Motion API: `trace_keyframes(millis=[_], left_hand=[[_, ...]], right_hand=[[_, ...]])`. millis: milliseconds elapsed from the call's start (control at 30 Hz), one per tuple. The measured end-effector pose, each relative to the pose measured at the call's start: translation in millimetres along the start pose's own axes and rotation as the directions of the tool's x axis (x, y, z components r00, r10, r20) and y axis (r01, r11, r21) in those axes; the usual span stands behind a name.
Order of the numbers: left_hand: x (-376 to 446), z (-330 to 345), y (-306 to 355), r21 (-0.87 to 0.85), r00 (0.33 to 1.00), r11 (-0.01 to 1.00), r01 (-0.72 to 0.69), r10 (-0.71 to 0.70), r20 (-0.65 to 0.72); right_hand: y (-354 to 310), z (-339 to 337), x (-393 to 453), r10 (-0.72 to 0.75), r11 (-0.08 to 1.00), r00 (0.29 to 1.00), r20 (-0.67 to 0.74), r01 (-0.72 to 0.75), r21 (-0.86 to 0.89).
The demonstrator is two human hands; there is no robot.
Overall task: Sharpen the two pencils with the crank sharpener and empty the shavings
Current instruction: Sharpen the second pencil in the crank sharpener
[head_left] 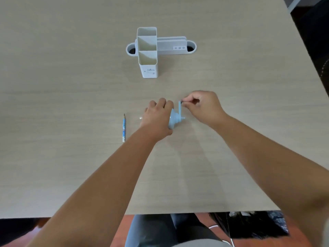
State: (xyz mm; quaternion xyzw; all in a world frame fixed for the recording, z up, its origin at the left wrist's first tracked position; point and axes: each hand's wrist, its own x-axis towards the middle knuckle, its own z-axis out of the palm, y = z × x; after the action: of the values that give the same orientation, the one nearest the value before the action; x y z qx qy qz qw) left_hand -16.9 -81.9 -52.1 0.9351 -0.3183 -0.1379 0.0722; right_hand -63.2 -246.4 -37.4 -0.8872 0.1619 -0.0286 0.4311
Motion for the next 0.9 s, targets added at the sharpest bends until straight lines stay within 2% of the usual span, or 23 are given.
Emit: trace_keyframes(millis=[100, 167, 200, 267, 367, 433, 500, 600, 667, 733, 833, 900], left_hand=[[-0.6, -0.2, 1.6, -0.031, 1.000, 0.999, 0.027, -0.027, -0.013], [-0.4, 2.2, 2.3, -0.033, 1.000, 0.999, 0.028, -0.029, -0.007], [-0.9, 2.5, 2.1, -0.021, 1.000, 0.999, 0.028, -0.028, -0.004], [0.5, 1.0, 1.4, -0.013, 1.000, 1.000, 0.016, -0.016, -0.007], [-1.0, -0.2, 1.2, -0.020, 1.000, 1.000, 0.012, -0.012, -0.009], [-0.7, 0.4, 2.4, -0.007, 1.000, 1.000, 0.014, -0.014, -0.009], [-0.3, -0.1, 2.8, -0.025, 1.000, 1.000, 0.018, -0.019, -0.013], [-0.2, -0.8, 2.8, -0.020, 1.000, 1.000, 0.017, -0.017, -0.005], [-0.8, 0.0, 2.7, -0.001, 1.000, 1.000, 0.009, -0.009, 0.000], [-0.6, -0.1, 2.6, 0.010, 1.000, 1.000, 0.001, -0.001, -0.014], [-1.1, 0.5, 1.8, 0.004, 1.000, 1.000, -0.001, 0.001, -0.013], [-1.0, 1.5, 2.4, -0.009, 1.000, 1.000, 0.006, -0.006, -0.020]], right_hand=[[22.4, 26.1, -13.2, 0.086, 0.984, 0.984, 0.157, -0.060, -0.166], [22.9, 17.9, -52.7, 0.088, 0.991, 0.972, 0.216, -0.063, -0.119], [16.4, 8.2, -64.4, 0.044, 0.999, 0.975, 0.216, -0.036, -0.039], [3.1, -4.7, -51.2, -0.040, 0.999, 0.994, 0.099, 0.039, 0.014], [-2.9, -1.1, -4.2, -0.013, 0.999, 0.999, -0.033, 0.014, 0.028], [10.9, 13.7, 6.3, 0.051, 0.998, 0.998, 0.036, -0.050, -0.035], [26.4, 21.5, -10.9, 0.074, 0.988, 0.985, 0.155, -0.052, -0.145], [23.5, 10.9, -54.9, 0.068, 0.995, 0.963, 0.261, -0.046, -0.089], [8.9, -5.7, -61.6, -0.052, 0.999, 0.974, 0.222, 0.047, 0.028], [-1.7, -14.9, -39.2, -0.116, 0.993, 0.987, 0.107, 0.114, 0.030], [-0.7, -4.9, 0.5, -0.045, 0.999, 0.998, 0.031, 0.046, -0.026], [13.1, 10.7, 7.5, 0.013, 0.991, 0.993, 0.117, 0.003, -0.133]])
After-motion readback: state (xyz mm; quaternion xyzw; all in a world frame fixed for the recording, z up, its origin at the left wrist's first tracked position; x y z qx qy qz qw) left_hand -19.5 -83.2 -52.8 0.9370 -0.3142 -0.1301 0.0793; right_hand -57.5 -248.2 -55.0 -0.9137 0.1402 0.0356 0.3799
